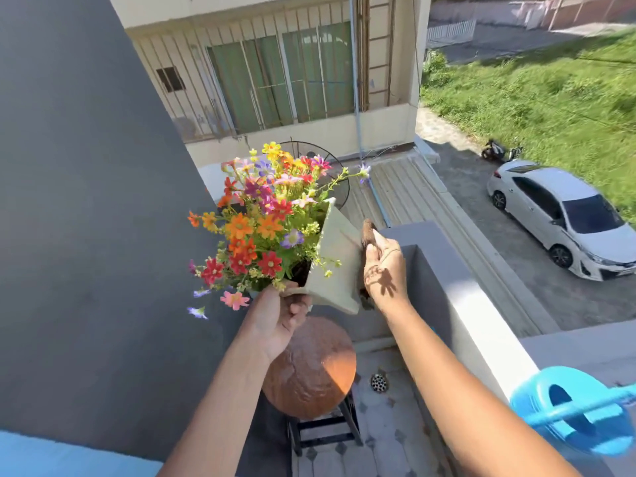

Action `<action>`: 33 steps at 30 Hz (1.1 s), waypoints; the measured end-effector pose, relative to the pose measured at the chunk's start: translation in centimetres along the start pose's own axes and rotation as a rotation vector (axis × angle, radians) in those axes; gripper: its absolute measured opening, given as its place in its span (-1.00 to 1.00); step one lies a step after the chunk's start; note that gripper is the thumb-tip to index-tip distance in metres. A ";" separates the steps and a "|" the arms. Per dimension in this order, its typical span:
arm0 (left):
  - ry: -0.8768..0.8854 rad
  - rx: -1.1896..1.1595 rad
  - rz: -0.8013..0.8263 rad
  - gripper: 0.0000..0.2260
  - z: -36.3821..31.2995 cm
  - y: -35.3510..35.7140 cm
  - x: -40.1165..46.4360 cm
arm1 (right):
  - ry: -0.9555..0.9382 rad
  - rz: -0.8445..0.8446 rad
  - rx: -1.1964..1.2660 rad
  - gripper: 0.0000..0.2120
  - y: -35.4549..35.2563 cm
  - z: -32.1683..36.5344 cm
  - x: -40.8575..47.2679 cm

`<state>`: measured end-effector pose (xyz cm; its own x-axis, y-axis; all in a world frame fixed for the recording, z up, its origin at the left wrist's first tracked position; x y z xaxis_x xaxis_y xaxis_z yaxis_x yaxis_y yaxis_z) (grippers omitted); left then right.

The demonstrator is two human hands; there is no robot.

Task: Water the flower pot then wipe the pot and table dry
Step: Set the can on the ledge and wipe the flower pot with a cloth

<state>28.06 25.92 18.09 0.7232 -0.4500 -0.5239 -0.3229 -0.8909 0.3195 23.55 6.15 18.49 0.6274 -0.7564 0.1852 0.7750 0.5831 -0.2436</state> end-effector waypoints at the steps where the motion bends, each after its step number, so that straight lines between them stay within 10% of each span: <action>1: 0.011 -0.003 0.002 -0.74 -0.1 0.1 -0.1 | 0.032 0.001 -0.018 -0.63 -0.2 -0.4 0.5; 21: 0.129 0.033 -0.105 -0.78 -1.7 0.0 0.2 | -0.449 0.290 0.056 -0.75 2.0 5.3 -8.9; 33: 0.110 -0.025 0.033 -0.76 -1.2 1.2 -0.9 | -0.167 0.158 0.011 -0.62 -0.1 4.3 -0.2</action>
<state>27.76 25.33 19.90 0.7753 -0.4682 -0.4238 -0.3331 -0.8733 0.3555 23.71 7.54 22.60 0.7441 -0.5967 0.3006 0.6665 0.6941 -0.2721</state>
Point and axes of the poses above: each hand's wrist, its own x-axis towards the middle knuckle, its own y-axis out of the palm, z = x × y, the point moved 6 cm from there along x, towards the middle knuckle, and after that the axes turned 6 degrees about x, right-handed, at the moved point
